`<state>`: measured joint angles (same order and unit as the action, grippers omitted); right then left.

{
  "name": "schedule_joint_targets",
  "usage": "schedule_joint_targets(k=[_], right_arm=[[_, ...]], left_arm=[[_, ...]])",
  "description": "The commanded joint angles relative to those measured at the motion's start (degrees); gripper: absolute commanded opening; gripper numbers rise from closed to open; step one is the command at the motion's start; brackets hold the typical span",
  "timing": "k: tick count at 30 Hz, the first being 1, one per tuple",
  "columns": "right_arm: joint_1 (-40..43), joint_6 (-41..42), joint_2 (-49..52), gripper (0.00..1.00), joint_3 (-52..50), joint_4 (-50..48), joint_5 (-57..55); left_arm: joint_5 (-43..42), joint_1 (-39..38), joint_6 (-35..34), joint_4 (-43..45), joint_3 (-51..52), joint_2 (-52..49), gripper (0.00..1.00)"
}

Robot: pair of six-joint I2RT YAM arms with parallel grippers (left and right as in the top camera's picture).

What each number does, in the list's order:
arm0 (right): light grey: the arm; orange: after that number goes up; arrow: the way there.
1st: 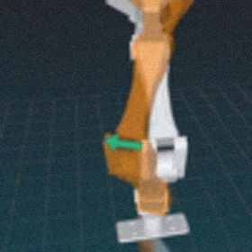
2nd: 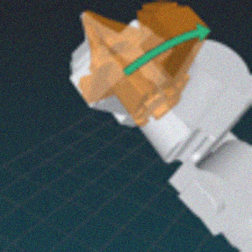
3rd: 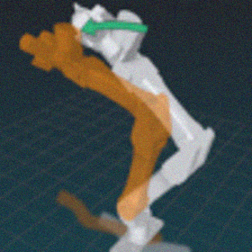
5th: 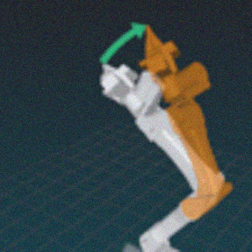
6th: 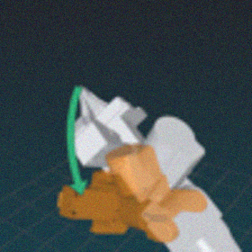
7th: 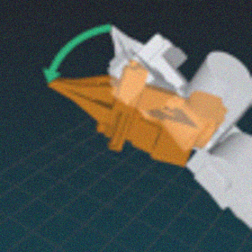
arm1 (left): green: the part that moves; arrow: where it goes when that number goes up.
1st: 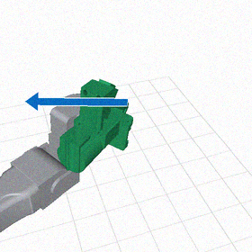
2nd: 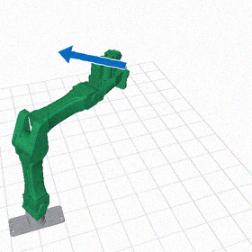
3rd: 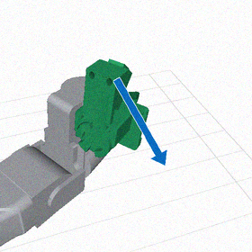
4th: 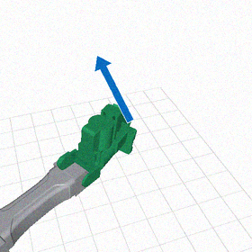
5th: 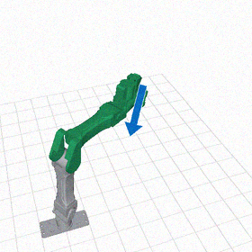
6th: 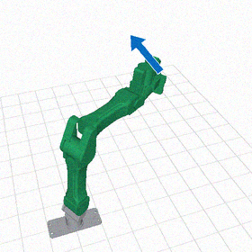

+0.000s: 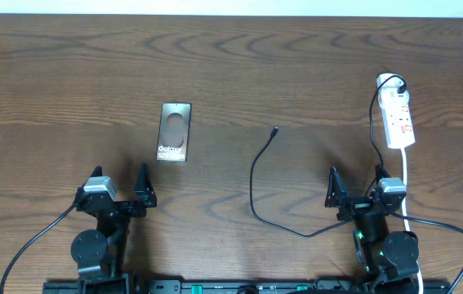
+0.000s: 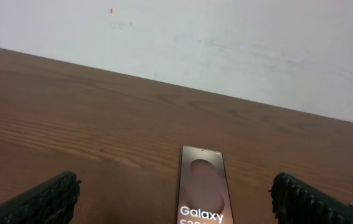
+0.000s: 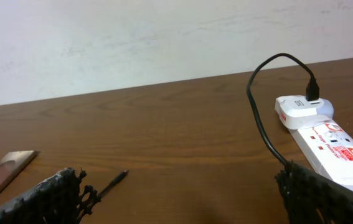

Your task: Plug charger to phone and switch on socket

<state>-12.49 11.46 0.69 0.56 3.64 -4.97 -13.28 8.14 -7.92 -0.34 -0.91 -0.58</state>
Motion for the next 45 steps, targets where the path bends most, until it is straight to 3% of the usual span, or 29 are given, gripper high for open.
schedule_joint_targets(k=[1, 21, 28, 33, 45], right_arm=[[0.3, -0.4, -0.3, 0.99, -0.3, 0.1, -0.7], [0.3, -0.4, -0.3, 0.99, -0.3, 0.1, -0.7], [0.3, -0.4, -0.3, 0.99, -0.3, 0.1, -0.7], [0.3, -0.4, -0.3, 0.99, -0.3, 0.1, -0.7], [0.3, -0.4, -0.3, 0.99, -0.3, 0.1, -0.7]], left_arm=[[-0.6, 0.2, -0.3, -2.4, 0.7, 0.3, 0.98], [2.4, 0.2, 0.7, -2.2, 0.7, 0.3, 0.98], [-4.3, 0.2, -8.7, 0.9, -5.1, -0.3, 0.98], [-7.4, 0.2, -10.2, -9.9, -20.0, -8.3, 0.98], [-13.3, 0.2, 0.8, -52.1, -75.3, -53.0, 0.98]])
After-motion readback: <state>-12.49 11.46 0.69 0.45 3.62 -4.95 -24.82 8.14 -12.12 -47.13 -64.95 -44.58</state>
